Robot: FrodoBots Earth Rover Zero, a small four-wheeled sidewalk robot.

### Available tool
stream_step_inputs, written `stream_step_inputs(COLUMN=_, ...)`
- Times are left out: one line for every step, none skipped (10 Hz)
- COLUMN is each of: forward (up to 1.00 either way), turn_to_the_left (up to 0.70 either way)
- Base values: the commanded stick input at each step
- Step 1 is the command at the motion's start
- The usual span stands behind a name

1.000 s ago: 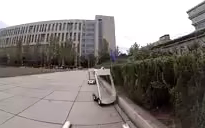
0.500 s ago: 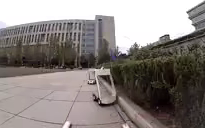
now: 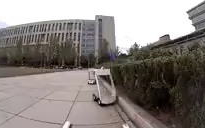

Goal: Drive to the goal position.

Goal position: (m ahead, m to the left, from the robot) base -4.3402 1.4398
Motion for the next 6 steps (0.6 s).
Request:
stream_step_inputs(forward=0.06, turn_to_the_left=0.0)
stream_step_inputs(forward=0.06, turn_to_the_left=0.0)
stream_step_inputs(forward=0.06, turn_to_the_left=0.0)
stream_step_inputs(forward=0.06, turn_to_the_left=0.0)
stream_step_inputs(forward=0.06, turn_to_the_left=0.0)
stream_step_inputs(forward=0.06, turn_to_the_left=0.0)
